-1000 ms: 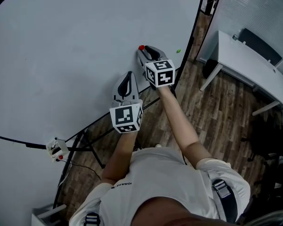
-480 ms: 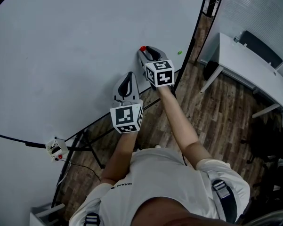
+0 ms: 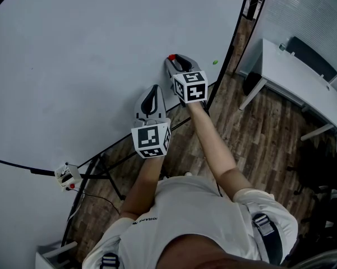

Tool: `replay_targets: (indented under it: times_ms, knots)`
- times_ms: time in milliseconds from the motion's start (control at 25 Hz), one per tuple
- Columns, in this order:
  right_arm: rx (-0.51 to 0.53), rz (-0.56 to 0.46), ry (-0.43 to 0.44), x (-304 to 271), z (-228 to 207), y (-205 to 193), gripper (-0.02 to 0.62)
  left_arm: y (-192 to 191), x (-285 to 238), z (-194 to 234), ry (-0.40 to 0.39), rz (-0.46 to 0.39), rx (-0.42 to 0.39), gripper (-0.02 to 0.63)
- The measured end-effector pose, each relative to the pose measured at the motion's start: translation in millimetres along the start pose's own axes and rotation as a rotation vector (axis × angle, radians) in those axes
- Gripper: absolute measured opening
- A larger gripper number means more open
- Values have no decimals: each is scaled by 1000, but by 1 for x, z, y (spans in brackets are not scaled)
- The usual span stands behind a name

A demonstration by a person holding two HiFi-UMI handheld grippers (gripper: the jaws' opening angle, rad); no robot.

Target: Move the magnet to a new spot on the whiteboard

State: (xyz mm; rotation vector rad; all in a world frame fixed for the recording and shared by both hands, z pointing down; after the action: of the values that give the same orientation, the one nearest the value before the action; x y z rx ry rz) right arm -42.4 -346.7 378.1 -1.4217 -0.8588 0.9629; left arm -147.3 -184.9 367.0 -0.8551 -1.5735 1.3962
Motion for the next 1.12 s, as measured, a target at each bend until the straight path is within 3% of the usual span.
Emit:
replay_targets:
  times_ms: [1120]
  knots:
    - [-1, -29, -3, 30, -3, 5, 130, 4, 0, -5, -22, -5, 5, 2]
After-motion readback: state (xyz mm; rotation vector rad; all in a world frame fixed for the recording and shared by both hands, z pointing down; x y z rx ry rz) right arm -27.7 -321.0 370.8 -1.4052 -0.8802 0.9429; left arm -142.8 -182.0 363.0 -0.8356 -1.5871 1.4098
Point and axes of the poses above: the fingertips, and each gripper's own axes: x backward along the fingers, z to its left, y out of its top, the point moved 9 cm from there along x, backward along the fingers, and after that the axes turned 15 degrees about -y, right-handed, at the moved point
